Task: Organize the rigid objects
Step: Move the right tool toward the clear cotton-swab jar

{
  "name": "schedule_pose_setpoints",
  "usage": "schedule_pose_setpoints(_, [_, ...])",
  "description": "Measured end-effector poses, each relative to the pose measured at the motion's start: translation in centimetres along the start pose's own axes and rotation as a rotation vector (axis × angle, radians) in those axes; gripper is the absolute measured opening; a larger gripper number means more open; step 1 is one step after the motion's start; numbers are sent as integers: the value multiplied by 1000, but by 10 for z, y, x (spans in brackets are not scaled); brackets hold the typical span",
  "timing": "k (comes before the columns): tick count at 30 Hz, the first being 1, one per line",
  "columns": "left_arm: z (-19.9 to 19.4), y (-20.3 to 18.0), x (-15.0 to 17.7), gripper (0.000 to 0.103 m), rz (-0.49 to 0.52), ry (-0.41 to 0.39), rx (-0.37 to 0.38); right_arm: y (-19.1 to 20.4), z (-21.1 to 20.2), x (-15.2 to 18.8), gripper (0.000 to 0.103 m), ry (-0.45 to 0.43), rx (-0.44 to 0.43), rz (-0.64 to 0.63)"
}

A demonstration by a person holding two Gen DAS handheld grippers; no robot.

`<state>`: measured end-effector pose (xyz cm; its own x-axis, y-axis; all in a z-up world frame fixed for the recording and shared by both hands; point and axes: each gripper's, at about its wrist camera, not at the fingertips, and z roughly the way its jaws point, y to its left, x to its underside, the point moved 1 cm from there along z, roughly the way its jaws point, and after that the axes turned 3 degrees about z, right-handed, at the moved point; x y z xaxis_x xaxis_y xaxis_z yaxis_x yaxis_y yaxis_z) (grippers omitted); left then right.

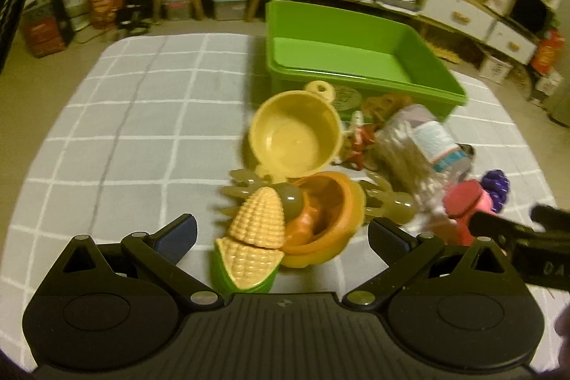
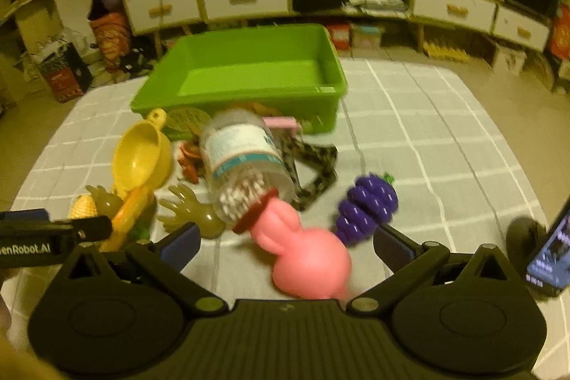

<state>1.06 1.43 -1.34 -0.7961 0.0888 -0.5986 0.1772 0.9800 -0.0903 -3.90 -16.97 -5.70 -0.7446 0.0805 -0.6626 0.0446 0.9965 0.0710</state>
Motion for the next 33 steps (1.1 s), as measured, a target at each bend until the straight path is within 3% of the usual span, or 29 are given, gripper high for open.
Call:
schedule_pose_setpoints(6, [3,7,-3,101,40,-66,9,1,2,-5,79,-37,-95,10])
schedule_pose_setpoints(14, [22,4,-20,101,60,-104,100,-10,19,-18,79,-41,-143,79])
schedule_pose_setpoints(20, [43,-4,-23,101,124,-111,75,-15,29,-23,79,-34,-190,116])
schedule_pose_setpoints(29, [58,1,-30,97,112,-99,63,-9,41,-26,75,-6,-191,125])
schedule_pose_setpoints(33, [61,0,-34,94,99,-101,68,-8,45,-27,68,14,-181,137])
